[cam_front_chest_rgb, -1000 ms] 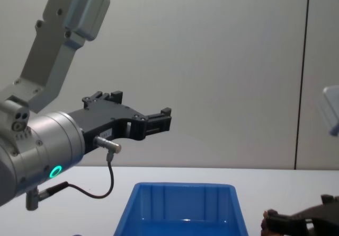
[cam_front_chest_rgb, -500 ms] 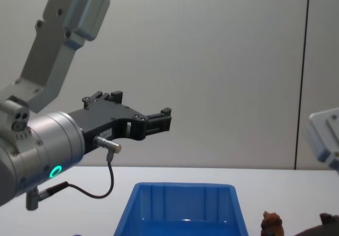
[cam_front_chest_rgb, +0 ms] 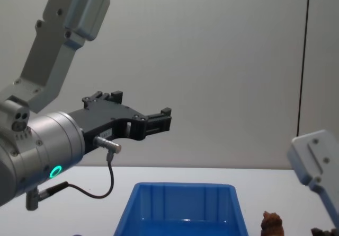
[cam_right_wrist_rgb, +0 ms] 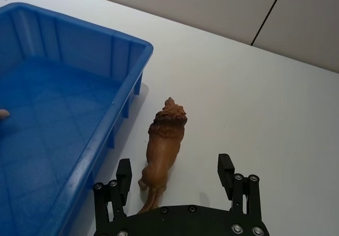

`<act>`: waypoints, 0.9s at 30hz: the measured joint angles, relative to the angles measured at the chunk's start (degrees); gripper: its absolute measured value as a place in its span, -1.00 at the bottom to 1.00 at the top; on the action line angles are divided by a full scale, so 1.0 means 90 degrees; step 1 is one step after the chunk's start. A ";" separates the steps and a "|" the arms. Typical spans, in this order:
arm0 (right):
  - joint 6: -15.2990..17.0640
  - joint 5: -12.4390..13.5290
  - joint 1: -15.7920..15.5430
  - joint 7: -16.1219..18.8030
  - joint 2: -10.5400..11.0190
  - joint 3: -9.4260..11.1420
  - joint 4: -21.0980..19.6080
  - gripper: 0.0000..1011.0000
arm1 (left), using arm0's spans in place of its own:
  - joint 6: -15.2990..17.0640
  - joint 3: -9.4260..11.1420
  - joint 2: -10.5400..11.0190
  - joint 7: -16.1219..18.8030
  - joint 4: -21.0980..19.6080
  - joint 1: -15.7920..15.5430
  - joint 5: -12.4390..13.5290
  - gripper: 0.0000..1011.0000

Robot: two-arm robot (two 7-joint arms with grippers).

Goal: Pick up the two dolls from the table and place them into the box.

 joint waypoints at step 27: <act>-0.0380 0.0536 0.0329 -0.0012 -0.0292 0.0188 0.0782 -0.20 | 0.0000 0.0000 0.0000 0.0000 0.0000 0.0000 0.0000 0.98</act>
